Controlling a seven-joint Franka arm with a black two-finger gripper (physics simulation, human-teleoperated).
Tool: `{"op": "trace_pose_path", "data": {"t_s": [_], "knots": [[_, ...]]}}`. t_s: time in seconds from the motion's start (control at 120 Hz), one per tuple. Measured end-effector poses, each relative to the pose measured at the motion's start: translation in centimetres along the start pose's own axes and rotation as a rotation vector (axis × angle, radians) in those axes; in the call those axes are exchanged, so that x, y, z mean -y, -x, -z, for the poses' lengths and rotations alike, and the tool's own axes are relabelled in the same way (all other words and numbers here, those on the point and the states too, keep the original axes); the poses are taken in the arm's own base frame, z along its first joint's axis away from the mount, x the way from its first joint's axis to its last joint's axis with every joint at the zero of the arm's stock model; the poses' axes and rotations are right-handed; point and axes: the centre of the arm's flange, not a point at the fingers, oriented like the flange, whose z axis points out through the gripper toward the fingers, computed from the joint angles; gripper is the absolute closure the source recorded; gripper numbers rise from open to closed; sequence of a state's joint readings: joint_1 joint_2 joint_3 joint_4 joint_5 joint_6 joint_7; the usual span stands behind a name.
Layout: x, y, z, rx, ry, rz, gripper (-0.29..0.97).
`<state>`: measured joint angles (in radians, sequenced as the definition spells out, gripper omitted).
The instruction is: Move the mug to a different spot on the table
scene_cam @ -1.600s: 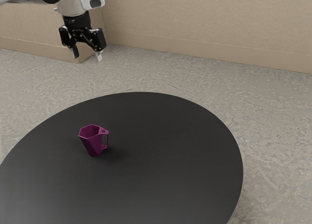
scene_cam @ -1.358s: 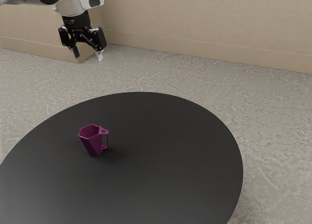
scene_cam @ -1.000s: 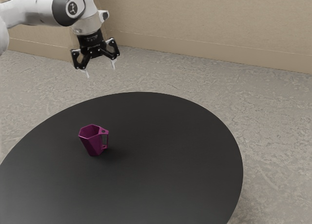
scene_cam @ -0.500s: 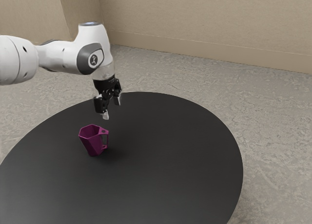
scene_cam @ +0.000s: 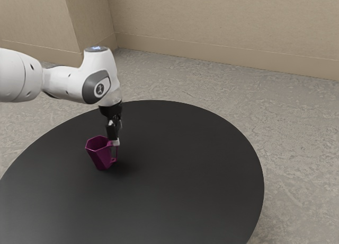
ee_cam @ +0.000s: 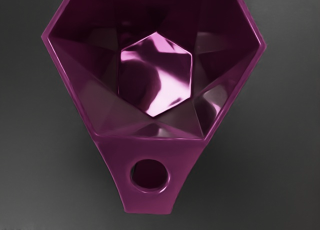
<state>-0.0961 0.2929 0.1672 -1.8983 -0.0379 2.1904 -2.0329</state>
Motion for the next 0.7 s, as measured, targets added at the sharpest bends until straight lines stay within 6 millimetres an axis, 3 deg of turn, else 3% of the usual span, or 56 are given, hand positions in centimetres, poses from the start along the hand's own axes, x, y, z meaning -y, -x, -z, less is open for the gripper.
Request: {"op": "trace_pose_path", "data": {"t_s": [0.533,0.7], "knots": [[-0.6,-0.3,-4.5,-0.047,0.032,0.114,0.02],[-0.6,0.2,-4.8,-0.078,0.054,0.092,0.02]]}}
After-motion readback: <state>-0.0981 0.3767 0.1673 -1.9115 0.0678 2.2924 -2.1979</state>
